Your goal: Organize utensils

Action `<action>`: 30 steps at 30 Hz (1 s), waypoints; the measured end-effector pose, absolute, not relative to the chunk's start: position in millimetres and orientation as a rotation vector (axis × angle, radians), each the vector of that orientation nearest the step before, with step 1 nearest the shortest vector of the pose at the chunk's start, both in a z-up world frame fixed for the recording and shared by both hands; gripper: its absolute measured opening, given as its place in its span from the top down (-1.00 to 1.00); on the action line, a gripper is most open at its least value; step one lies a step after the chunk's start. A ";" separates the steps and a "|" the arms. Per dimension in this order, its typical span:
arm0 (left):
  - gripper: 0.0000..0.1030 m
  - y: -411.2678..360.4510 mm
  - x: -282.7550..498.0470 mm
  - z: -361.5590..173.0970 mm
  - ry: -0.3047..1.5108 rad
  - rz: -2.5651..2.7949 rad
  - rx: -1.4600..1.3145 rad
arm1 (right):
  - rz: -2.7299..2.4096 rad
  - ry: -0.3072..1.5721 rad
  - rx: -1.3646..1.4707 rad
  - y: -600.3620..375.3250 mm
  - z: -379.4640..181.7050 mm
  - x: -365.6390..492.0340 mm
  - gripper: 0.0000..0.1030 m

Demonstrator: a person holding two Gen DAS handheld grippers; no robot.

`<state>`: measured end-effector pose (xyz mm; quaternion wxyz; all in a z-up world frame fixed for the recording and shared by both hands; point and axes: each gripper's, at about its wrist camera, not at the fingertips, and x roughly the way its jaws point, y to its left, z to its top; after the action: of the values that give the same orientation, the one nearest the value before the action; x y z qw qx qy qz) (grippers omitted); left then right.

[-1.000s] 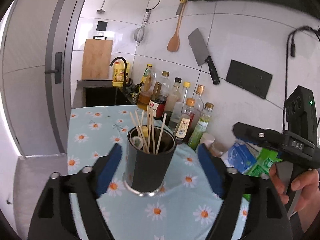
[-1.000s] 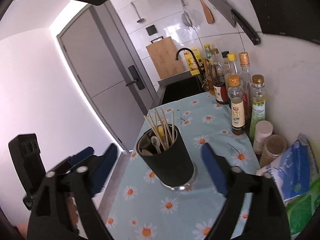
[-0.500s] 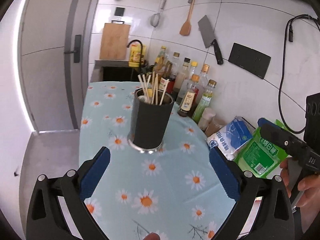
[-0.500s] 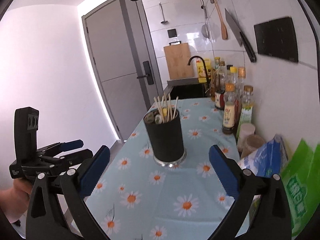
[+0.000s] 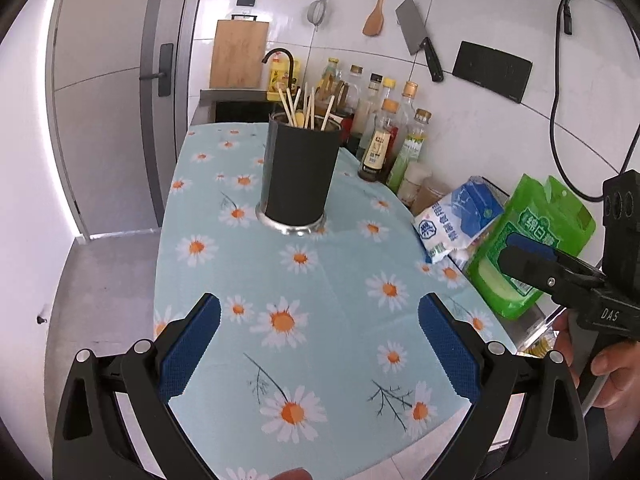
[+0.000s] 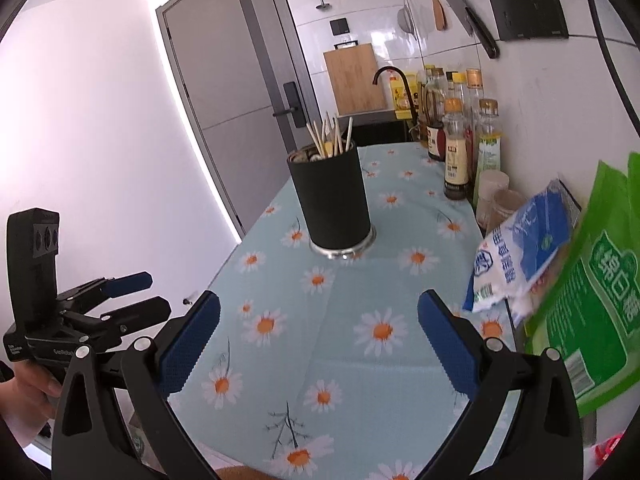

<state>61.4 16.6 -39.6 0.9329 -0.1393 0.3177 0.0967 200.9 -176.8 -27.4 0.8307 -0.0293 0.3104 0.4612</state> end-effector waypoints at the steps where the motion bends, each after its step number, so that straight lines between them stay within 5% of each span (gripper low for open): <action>1: -0.87 15.2 59.7 -42.2 0.653 0.195 -0.290 | 0.976 0.663 -0.062 -177.3 -29.1 200.7 -0.90; 30: -0.87 10.0 50.3 -52.1 0.669 0.170 -0.288 | 0.928 0.714 -0.071 -186.2 -41.3 192.4 -0.90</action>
<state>50.3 10.0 -52.1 0.9309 -0.1405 0.3269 0.0830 192.4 -186.2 -41.3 0.8330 -0.0337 0.3367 0.4377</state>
